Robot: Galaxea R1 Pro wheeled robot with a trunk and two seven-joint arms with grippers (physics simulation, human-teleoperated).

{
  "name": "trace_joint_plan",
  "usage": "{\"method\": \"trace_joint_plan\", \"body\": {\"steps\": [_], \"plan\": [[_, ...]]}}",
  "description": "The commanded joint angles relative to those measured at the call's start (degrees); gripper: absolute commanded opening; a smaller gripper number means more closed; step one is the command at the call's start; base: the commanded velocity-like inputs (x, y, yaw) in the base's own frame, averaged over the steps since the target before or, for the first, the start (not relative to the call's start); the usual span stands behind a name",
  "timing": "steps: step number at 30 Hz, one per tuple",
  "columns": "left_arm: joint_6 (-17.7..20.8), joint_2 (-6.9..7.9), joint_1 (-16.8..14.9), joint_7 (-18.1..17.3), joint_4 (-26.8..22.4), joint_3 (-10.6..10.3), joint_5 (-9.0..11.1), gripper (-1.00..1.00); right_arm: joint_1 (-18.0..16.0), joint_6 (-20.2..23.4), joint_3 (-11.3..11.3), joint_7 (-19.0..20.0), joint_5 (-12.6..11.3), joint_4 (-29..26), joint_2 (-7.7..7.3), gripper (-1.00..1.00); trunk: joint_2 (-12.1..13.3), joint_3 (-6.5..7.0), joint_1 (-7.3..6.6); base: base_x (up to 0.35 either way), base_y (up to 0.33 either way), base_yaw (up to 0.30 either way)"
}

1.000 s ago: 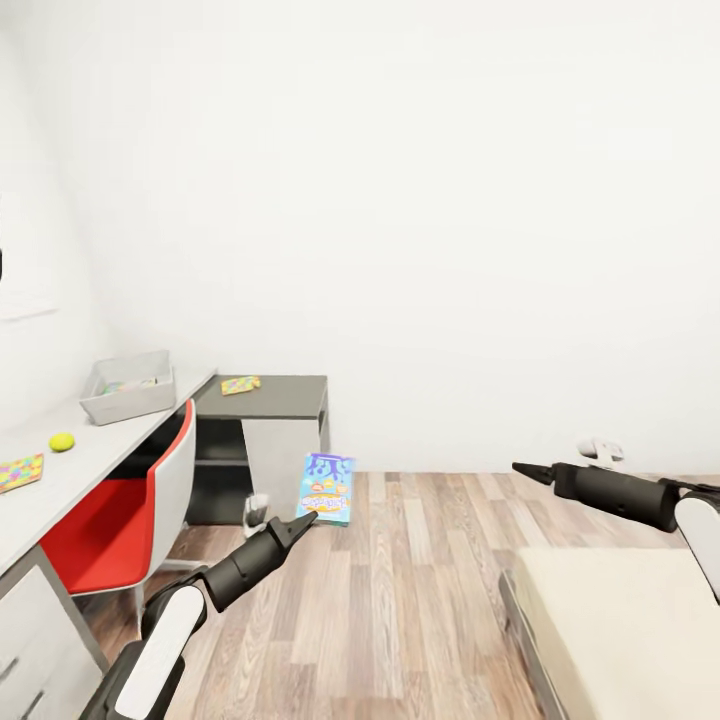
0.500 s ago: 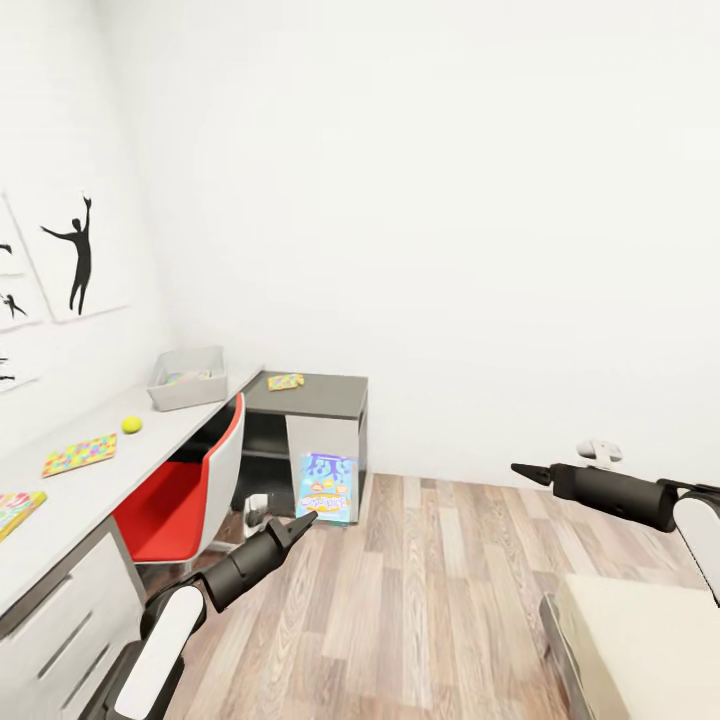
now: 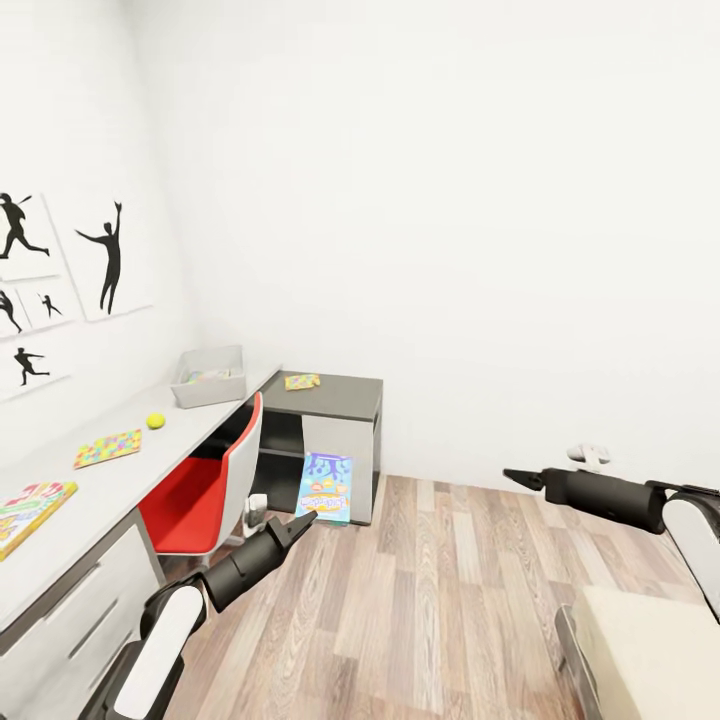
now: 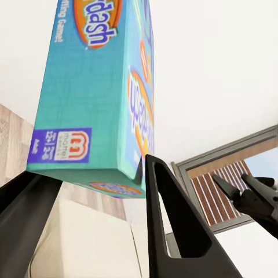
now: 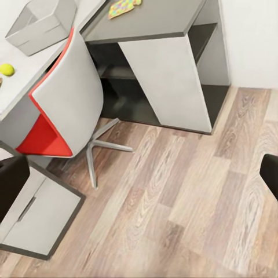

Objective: Put all the toys in the child's room - the three board games (two on the bed and one on the table), the two jigsaw puzzles on the table, and the tennis ball on the table - inside the toy box on the table in the child's room.

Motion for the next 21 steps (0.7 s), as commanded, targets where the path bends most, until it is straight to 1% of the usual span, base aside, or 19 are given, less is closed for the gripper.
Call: {"method": "trace_joint_plan", "body": {"steps": [1,14,16,21], "plan": [[0.25,0.05,-0.05,0.08,-0.01,-0.03,0.28,-1.00,-0.06,0.23,0.02,0.60,0.58,-0.01,-0.01,1.00,0.33,0.08,-0.21,0.000,0.000,0.008],[0.25,0.21,-0.05,0.08,-0.01,-0.03,0.28,-1.00,-0.06,0.23,0.42,0.63,0.68,-0.11,-0.20,1.00,5.55,2.42,-3.06,0.000,0.000,0.006],[0.25,0.20,-0.05,0.08,0.03,-0.03,0.29,-1.00,-0.06,0.23,0.55,0.75,0.68,-0.11,-0.37,1.00,6.35,2.78,-3.50,0.000,0.000,0.168],[0.24,0.22,-0.05,0.08,0.17,-0.03,0.23,-1.00,-0.06,0.23,0.58,0.78,0.68,-0.11,-0.43,1.00,8.35,3.67,-4.60,0.000,0.000,0.267]]}}
